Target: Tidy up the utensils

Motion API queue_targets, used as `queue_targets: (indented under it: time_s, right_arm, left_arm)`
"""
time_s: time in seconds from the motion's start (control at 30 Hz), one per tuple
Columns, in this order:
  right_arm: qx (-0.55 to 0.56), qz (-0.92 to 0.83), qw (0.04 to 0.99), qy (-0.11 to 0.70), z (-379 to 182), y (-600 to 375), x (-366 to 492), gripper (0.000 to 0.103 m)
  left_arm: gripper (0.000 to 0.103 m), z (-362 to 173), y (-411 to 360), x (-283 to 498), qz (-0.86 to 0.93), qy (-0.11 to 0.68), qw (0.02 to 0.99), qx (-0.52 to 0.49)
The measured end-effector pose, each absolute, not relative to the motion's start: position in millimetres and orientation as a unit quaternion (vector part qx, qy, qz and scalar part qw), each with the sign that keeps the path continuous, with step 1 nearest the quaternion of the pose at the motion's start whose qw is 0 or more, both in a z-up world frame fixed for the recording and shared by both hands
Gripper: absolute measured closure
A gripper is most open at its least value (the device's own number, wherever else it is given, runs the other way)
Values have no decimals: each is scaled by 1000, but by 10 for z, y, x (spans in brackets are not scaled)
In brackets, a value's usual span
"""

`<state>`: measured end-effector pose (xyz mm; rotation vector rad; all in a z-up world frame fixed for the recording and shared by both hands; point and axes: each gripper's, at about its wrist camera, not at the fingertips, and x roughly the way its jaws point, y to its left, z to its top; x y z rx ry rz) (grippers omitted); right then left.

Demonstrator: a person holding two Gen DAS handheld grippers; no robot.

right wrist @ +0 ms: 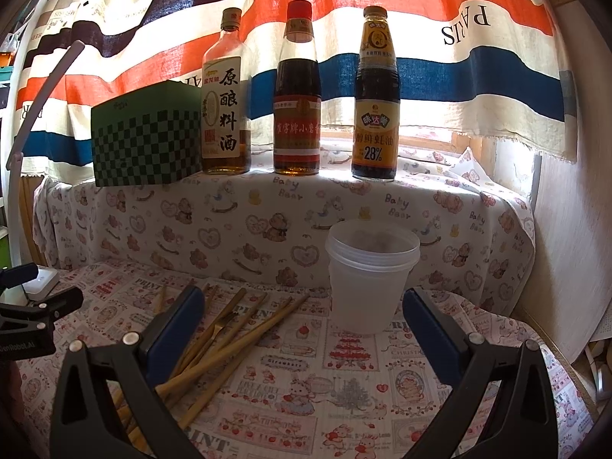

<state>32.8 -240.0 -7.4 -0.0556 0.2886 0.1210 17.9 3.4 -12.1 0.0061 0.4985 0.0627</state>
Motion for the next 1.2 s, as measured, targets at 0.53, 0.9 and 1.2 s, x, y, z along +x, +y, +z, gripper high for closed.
queue_targets:
  time_s: [0.53,0.9,1.2]
  right_arm:
    - [-35,69,985,156,-86,-2355,366,0]
    - [-36,68,985,156,-89,-2354,360,0]
    - [-46,70,982,172,-100,-2321,412,0]
  left_arm:
    - [0,-90,-3,161,30,240,970,14]
    - [0,-97,-2,161,30,239,970,14]
    - [0,-107,62,175,26,244,969,-6]
